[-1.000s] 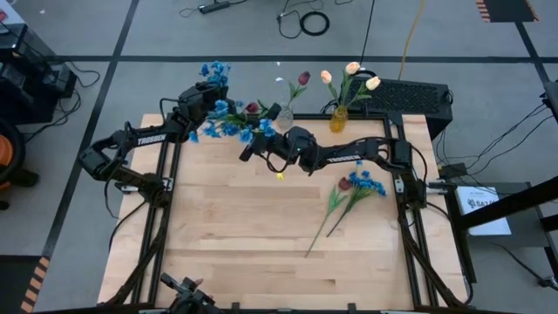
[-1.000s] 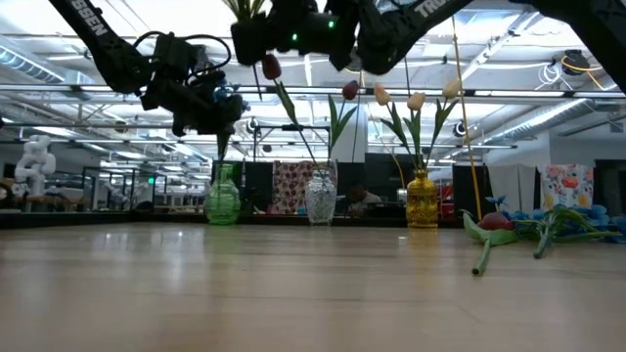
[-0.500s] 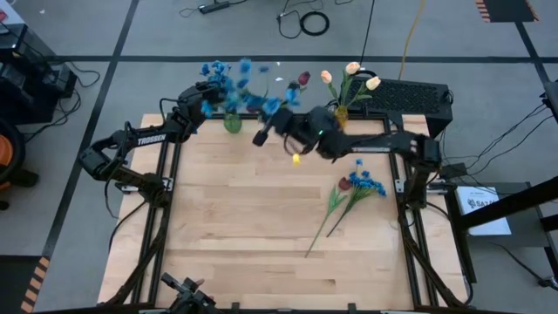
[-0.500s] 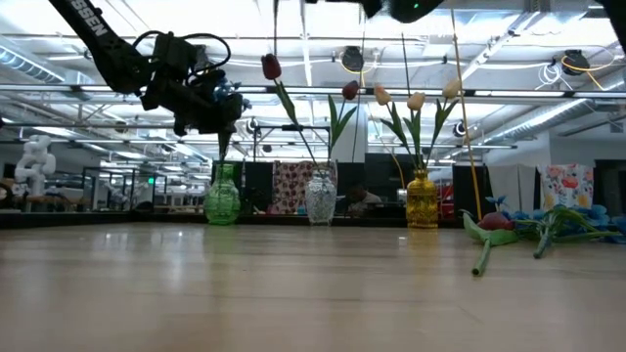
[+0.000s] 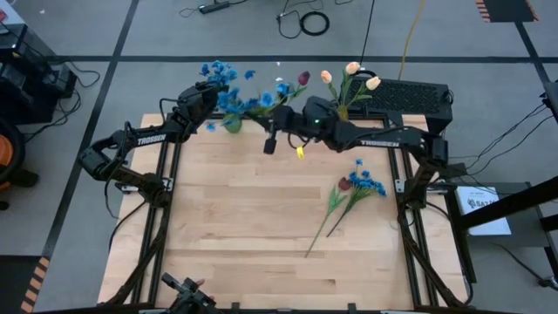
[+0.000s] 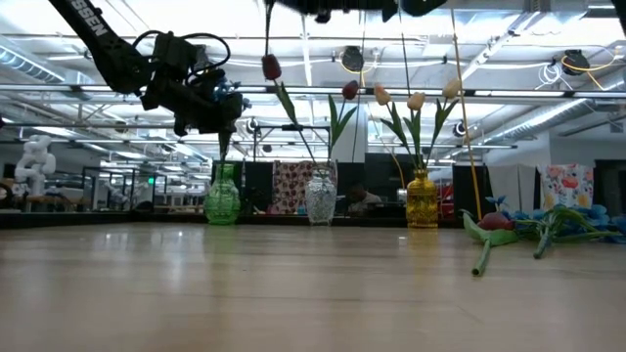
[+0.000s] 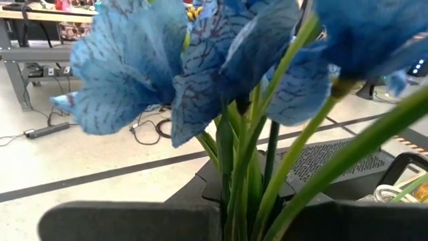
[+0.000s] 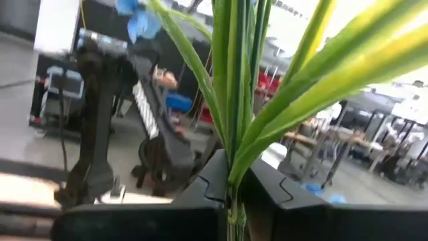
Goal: Sort flowers into vase by color
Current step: Put the left blue flowers into the green vase
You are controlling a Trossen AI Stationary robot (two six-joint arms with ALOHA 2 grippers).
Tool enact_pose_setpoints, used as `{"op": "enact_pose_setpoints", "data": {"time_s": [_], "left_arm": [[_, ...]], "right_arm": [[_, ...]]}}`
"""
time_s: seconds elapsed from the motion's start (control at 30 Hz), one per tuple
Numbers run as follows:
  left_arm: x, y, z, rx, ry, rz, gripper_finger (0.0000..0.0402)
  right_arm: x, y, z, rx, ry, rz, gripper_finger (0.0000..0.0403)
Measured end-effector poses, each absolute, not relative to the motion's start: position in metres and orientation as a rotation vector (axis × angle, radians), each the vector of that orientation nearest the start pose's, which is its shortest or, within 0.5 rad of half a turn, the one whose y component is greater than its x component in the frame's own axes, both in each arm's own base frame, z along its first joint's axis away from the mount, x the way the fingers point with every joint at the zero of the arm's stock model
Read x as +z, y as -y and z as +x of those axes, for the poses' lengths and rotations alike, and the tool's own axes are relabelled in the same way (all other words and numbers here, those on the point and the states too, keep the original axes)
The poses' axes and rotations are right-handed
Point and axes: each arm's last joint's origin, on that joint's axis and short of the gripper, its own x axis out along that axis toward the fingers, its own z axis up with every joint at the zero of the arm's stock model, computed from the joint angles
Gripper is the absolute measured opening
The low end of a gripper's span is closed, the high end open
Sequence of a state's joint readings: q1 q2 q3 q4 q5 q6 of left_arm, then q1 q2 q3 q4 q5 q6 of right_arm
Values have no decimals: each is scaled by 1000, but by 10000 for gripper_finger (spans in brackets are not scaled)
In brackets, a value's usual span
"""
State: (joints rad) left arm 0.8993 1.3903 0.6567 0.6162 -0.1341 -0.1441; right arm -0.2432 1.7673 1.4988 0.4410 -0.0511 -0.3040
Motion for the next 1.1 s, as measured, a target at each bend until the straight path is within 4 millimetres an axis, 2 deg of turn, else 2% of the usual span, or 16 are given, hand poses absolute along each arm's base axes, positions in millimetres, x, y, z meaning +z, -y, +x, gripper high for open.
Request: {"op": "enact_pose_setpoints", "data": {"time_s": [0.17, 0.43, 0.73, 1.0, 1.1], "left_arm": [[233, -230, 178, 1039, -34, -181, 42], [233, -230, 178, 1039, -34, -182, 42], [233, -230, 178, 1039, -34, -182, 42], [233, -230, 178, 1039, -35, -182, 42], [232, -230, 178, 1039, -35, -182, 42]], "right_arm": [[358, 98, 417, -210, 119, -371, 18], [362, 109, 414, -346, 137, -448, 18], [359, 139, 406, -382, 102, -376, 18], [371, 135, 402, -384, 170, -420, 18], [369, 141, 400, -397, 144, -409, 18]]}}
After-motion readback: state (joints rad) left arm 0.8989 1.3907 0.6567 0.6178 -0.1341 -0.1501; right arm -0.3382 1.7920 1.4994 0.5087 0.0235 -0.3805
